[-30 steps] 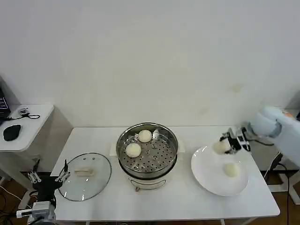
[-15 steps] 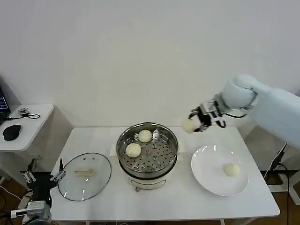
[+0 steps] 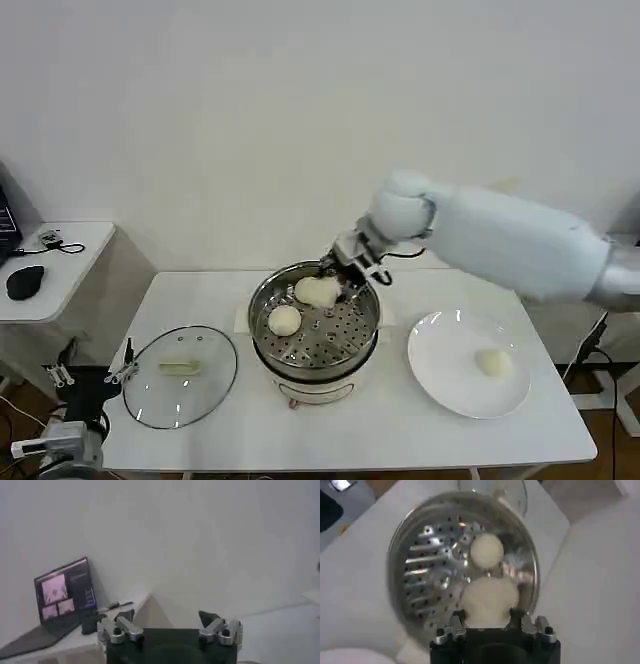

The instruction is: Take steamed baozi put them in steamer then cover it.

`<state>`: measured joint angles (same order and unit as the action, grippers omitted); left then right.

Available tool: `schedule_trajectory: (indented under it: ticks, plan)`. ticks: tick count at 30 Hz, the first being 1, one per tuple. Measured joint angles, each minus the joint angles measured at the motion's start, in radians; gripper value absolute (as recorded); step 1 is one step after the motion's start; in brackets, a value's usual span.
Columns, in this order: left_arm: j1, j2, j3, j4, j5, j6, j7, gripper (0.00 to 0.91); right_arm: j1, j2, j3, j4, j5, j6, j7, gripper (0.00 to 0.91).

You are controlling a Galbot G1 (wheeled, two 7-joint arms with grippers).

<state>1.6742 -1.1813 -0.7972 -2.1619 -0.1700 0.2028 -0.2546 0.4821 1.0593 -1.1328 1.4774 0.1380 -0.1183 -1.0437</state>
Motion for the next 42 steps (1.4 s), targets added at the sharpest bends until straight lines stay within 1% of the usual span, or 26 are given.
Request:
schedule_trajectory:
  ticks: [8, 15, 21, 26, 36, 37, 38, 39, 42]
  plan:
    - [0.006, -0.002, -0.014, -0.003, -0.026, 0.012, 0.004, 0.907, -0.033, 0.061, -0.041, -0.016, -0.074, 0.077, 0.002, 0.625]
    - [0.01, -0.009, -0.014, 0.003, -0.035, 0.016, 0.004, 0.907, -0.034, 0.07, -0.069, -0.006, -0.136, 0.141, -0.025, 0.615]
    - [0.006, -0.01, -0.012, 0.006, -0.038, 0.019, 0.004, 0.907, -0.038, 0.078, -0.079, -0.003, -0.161, 0.18, -0.049, 0.625]
    - [0.005, -0.007, -0.014, 0.009, -0.041, 0.021, 0.003, 0.907, -0.041, 0.08, -0.087, 0.007, -0.169, 0.2, -0.07, 0.625]
    - [0.004, -0.007, -0.014, 0.013, -0.044, 0.024, 0.003, 0.907, -0.043, 0.082, -0.096, 0.022, -0.182, 0.219, -0.095, 0.625]
    - [0.005, -0.007, -0.014, 0.013, -0.044, 0.024, 0.004, 0.907, -0.043, 0.082, -0.096, 0.025, -0.182, 0.219, -0.095, 0.665]
    - [0.006, -0.007, -0.014, 0.013, -0.042, 0.024, 0.005, 0.907, -0.044, 0.082, -0.096, 0.027, -0.183, 0.219, -0.095, 0.816]
    - [0.007, -0.007, -0.014, 0.013, -0.042, 0.024, 0.005, 0.907, -0.044, 0.081, -0.096, 0.028, -0.185, 0.221, -0.095, 0.897]
    - [0.006, -0.008, -0.014, 0.011, -0.042, 0.025, 0.005, 0.907, -0.044, 0.079, -0.096, 0.03, -0.187, 0.226, -0.095, 0.907]
